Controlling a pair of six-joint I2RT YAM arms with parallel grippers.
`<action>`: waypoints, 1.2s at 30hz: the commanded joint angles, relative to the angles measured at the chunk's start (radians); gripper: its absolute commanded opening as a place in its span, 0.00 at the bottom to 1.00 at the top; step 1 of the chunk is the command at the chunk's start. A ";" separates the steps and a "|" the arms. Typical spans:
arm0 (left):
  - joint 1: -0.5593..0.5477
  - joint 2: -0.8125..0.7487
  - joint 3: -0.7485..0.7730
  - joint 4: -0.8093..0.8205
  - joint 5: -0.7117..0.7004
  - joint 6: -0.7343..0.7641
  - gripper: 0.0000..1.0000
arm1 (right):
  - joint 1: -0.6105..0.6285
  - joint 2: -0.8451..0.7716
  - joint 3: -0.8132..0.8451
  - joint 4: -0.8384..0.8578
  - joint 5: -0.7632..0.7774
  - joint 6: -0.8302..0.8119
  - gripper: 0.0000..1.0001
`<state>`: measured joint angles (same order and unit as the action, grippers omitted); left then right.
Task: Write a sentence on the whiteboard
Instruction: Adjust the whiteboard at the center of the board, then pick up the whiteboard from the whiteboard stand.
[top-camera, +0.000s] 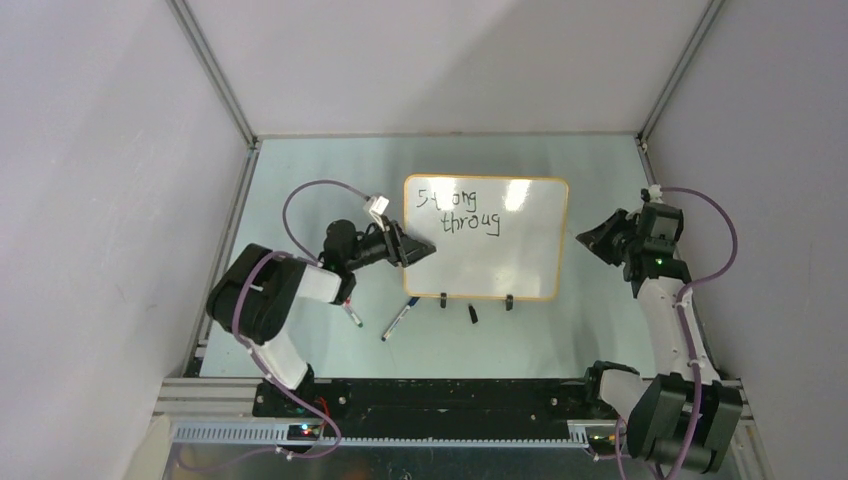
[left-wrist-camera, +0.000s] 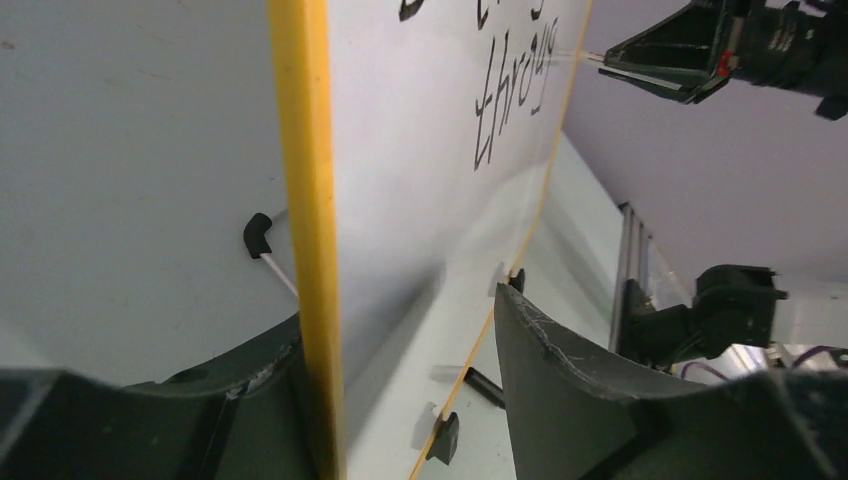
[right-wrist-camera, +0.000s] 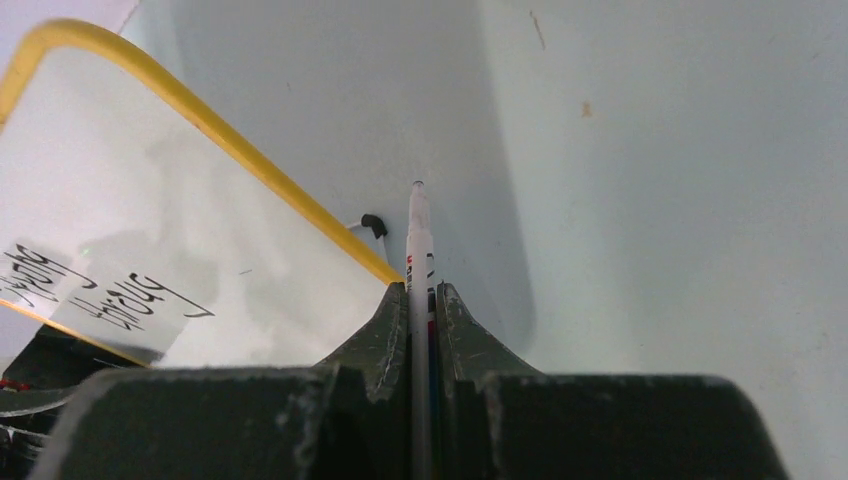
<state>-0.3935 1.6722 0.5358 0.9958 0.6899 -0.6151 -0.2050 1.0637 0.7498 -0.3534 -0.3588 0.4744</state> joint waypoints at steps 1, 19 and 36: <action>0.038 0.072 -0.027 0.423 0.115 -0.231 0.59 | -0.002 -0.070 0.006 0.044 0.079 0.011 0.00; 0.071 0.027 -0.017 0.044 0.004 -0.096 0.99 | 0.078 -0.158 0.057 0.099 0.157 -0.010 0.00; 0.054 -0.198 -0.011 -0.360 -0.222 0.202 0.99 | 0.154 -0.301 0.063 0.071 0.254 -0.055 0.00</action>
<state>-0.3355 1.5394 0.4610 0.8238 0.5014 -0.5392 -0.0830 0.7998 0.7681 -0.3008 -0.1516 0.4507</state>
